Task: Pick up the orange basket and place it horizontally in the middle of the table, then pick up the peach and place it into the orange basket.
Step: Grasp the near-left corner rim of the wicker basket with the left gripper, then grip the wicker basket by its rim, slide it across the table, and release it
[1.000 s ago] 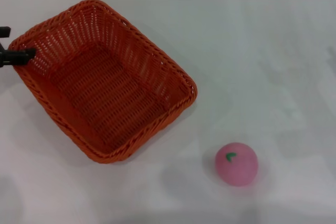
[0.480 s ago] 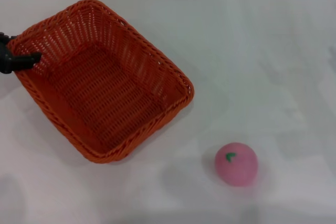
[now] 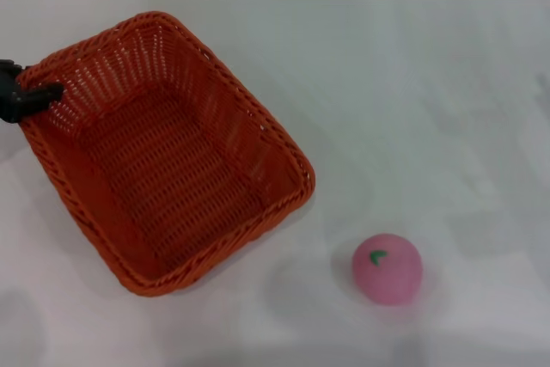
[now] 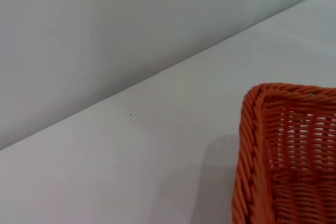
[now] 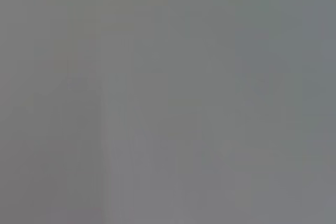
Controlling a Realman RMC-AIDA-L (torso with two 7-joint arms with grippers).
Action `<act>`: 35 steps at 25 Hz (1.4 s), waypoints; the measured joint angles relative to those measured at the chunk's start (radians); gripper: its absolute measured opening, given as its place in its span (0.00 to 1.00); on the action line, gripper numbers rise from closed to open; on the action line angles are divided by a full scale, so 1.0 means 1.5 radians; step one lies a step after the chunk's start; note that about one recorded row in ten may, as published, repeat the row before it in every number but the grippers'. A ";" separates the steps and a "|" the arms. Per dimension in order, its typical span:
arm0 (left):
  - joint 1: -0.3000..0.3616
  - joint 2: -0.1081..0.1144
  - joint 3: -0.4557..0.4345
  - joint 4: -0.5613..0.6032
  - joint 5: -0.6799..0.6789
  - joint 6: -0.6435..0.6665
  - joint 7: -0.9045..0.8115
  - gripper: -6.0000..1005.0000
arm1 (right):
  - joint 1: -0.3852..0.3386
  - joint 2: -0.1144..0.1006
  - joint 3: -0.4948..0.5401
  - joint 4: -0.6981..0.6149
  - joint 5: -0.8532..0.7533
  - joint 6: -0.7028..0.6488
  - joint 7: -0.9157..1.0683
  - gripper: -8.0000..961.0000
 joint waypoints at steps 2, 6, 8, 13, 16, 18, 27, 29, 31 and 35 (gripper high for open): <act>-0.001 0.000 0.000 0.000 0.000 -0.002 -0.002 0.44 | 0.001 0.000 0.000 -0.001 0.000 0.000 0.000 0.88; -0.002 0.000 0.003 -0.005 0.003 -0.006 -0.012 0.34 | 0.002 0.000 0.002 -0.002 0.000 0.000 0.001 0.88; -0.003 0.000 0.011 -0.013 0.010 -0.007 -0.023 0.29 | 0.002 0.000 0.002 -0.002 0.000 0.000 0.000 0.88; -0.005 -0.004 0.030 -0.033 0.038 -0.006 -0.066 0.27 | 0.002 0.000 0.002 -0.002 0.000 0.000 -0.001 0.88; 0.000 -0.016 0.033 -0.066 0.052 -0.001 -0.110 0.26 | 0.002 0.000 0.002 -0.002 0.000 0.000 -0.002 0.88; 0.006 -0.024 0.033 -0.088 0.053 0.000 -0.133 0.26 | 0.002 0.000 0.002 -0.002 0.000 0.000 -0.003 0.88; 0.009 -0.046 0.033 -0.130 0.053 -0.006 -0.238 0.26 | 0.004 0.000 0.001 -0.002 0.000 0.000 -0.004 0.88; 0.008 -0.050 0.033 -0.135 0.050 -0.007 -0.255 0.25 | 0.005 0.000 0.002 -0.002 0.000 0.000 -0.004 0.88; 0.008 -0.055 0.033 -0.143 0.047 -0.007 -0.279 0.24 | 0.005 0.000 0.003 -0.003 0.000 0.000 -0.004 0.88; 0.001 -0.058 0.042 -0.148 0.045 -0.005 -0.344 0.22 | 0.008 0.000 0.004 -0.010 0.005 0.000 -0.004 0.88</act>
